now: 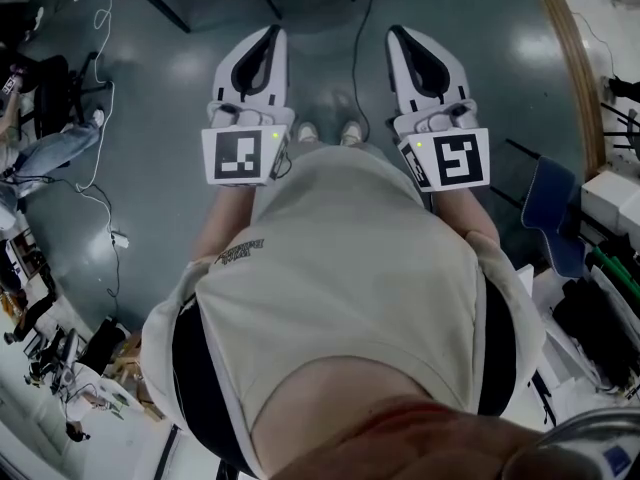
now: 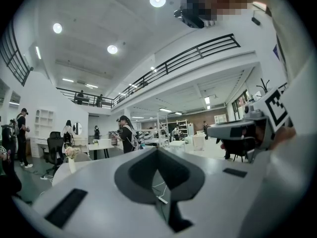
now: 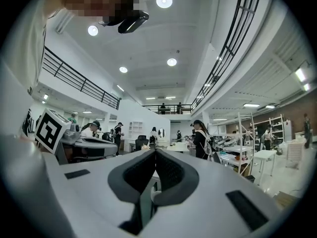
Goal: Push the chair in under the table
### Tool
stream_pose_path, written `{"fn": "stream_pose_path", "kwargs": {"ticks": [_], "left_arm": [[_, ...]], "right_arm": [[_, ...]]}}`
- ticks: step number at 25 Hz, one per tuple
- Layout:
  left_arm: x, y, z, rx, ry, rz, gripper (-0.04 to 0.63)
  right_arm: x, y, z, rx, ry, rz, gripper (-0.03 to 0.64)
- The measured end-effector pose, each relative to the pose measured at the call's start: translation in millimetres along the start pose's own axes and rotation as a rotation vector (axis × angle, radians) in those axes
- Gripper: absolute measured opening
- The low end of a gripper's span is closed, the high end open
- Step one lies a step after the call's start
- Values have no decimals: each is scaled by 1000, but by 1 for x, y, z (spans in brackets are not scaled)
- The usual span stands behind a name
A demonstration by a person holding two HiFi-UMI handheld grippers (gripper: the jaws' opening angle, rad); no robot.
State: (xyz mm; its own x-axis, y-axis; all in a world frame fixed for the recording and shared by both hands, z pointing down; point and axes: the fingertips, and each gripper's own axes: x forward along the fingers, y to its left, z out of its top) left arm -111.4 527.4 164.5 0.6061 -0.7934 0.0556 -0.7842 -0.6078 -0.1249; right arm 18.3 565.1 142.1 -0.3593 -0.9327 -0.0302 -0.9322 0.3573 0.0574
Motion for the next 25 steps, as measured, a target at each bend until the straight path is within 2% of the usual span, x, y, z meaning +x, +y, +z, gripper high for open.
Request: {"fn": "stream_pose_path", "kwargs": {"ticks": [7,12,16,21,25], "left_arm": [[11,-21,2,-10,-6,24,9],[15,-45,3,28,-12,35,9],[20,-57,-2,20,5,35,9],[26,-56,-5,9,11,52,9],[35,-39,-17,34,16,78,9]], "right_arm": [[-11,-22,-7,9,3,20,8],[-18,-30,-11,15,-13,36,9],[-22,-38,-16,19,-20,49,8],[-15,-48,-23,27,-22,61,8],[2,-52,-32,25,-23,72,8]]}}
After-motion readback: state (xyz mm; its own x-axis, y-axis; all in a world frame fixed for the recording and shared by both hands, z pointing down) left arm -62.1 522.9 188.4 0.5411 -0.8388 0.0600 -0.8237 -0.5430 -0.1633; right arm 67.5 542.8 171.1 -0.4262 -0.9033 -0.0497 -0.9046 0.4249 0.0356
